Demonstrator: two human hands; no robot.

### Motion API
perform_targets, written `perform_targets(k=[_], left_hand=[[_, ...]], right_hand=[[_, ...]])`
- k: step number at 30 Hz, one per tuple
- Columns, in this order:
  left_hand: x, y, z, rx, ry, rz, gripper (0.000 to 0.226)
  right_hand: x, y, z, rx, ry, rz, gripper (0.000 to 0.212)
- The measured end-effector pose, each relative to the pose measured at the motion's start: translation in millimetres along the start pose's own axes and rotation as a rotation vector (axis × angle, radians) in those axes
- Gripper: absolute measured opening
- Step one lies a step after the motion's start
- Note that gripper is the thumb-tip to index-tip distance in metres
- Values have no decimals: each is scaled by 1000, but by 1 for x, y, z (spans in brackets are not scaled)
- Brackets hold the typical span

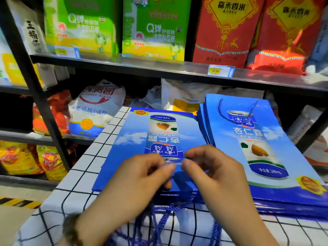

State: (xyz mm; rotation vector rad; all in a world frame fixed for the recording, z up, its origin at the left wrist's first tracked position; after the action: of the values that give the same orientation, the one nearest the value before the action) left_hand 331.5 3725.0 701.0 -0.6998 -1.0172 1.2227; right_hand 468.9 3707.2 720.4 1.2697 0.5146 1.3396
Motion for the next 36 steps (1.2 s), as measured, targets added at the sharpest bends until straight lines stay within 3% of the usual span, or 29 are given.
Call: perform_targets(k=[4, 8, 10, 13, 18, 21, 23, 25, 29, 32, 36], left_hand=[[22, 2, 16, -354, -4, 241, 16], [44, 0, 39, -516, -49, 313, 18], [49, -1, 45, -555, -56, 323, 22], [49, -7, 35, -647, -6, 343, 27], [44, -17, 11, -811, 36, 341, 31], [45, -16, 12, -894, -12, 350, 35], [44, -16, 16, -899, -51, 317, 36], [44, -13, 23, -757, -105, 246, 36], [33, -4, 57, 94, -280, -99, 22], [1, -2, 69, 285, -259, -235, 8], [-29, 11, 55, 571, -85, -255, 54]], right_hand=[[-11, 2, -14, -363, 143, 240, 12], [-17, -5, -16, -639, 110, 441, 28], [-11, -2, -9, -681, 60, 432, 29], [0, 2, -6, -588, 120, 295, 36], [7, 14, -50, -211, 313, 105, 45], [6, 13, -70, -142, 388, 74, 23], [6, 15, -74, -67, 399, 73, 24], [8, 12, -73, 18, 377, 0, 23], [10, -1, -70, 108, 392, -143, 14], [9, -5, -69, 111, 419, -164, 12], [5, 0, -75, 14, 491, -48, 20]])
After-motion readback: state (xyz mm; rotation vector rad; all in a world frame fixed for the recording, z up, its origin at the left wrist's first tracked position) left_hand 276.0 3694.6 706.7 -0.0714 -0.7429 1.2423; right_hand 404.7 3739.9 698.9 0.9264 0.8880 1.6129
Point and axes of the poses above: each hand's wrist, its own x-axis towards the middle knuckle, its own z-axis out of the back of the hand, y = z × x, the point moved 8 cm from there along x, towards the middle knuckle, and after that the axes turned 12 degrees about -y, right-handed, at the moved point
